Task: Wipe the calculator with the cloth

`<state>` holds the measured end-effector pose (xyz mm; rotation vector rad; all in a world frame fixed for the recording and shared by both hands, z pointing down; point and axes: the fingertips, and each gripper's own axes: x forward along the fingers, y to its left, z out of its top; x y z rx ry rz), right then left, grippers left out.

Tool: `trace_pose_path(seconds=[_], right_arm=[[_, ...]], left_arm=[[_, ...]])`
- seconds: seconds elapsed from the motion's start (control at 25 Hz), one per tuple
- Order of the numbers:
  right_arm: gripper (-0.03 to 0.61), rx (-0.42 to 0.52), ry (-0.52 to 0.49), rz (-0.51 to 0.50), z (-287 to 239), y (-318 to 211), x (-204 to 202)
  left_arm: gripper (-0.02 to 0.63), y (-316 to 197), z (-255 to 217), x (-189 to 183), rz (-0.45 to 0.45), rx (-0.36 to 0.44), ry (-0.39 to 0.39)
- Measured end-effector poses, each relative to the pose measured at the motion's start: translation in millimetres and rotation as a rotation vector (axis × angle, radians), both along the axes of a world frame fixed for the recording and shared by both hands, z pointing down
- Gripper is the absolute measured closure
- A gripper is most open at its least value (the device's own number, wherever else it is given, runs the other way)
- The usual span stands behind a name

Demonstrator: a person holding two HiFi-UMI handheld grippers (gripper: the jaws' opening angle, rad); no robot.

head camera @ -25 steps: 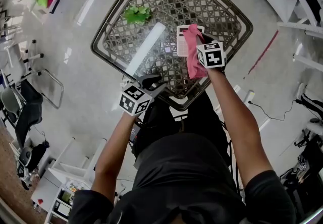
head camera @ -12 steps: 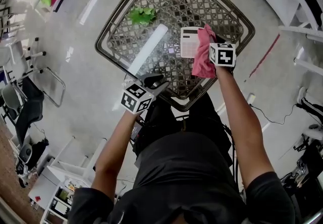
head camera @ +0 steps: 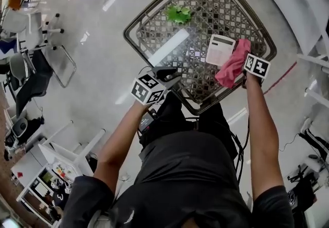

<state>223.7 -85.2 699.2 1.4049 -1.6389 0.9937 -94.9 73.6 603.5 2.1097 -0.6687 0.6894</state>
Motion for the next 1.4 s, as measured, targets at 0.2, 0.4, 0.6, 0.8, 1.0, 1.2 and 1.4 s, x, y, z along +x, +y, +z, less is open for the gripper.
trace_pose_path(seconds=[0.2,0.4,0.6,0.8,1.0,1.2,1.4], right_arm=[[0.525,-0.026,-0.063,-0.022,-6,2,-3],[0.506,0.033,-0.094,0.019,-34,-4,1],[0.499,0.135,-0.127,0.028,-78,-16,4],[0.491,0.262,-0.202,0.072,-140,-26,4],[0.491,0.489,-0.377,0.022,-253,-34,-23],[0.491,0.798,-0.557,-0.144,-416,-16,-69],[0.492,0.952,-0.571,-0.278,-518,25,-109]], left_arm=[[0.445,-8,-13,-28,-0.061,0.028,-0.021],[0.445,-13,-32,-49,-0.117,0.066,-0.020],[0.445,-18,-49,-60,-0.152,0.117,-0.006],[0.445,-22,-75,-73,-0.178,0.174,0.017],[0.445,-35,-118,-86,-0.236,0.249,0.081],[0.445,-55,-169,-103,-0.287,0.357,0.138],[0.445,-62,-216,-121,-0.342,0.448,0.202]])
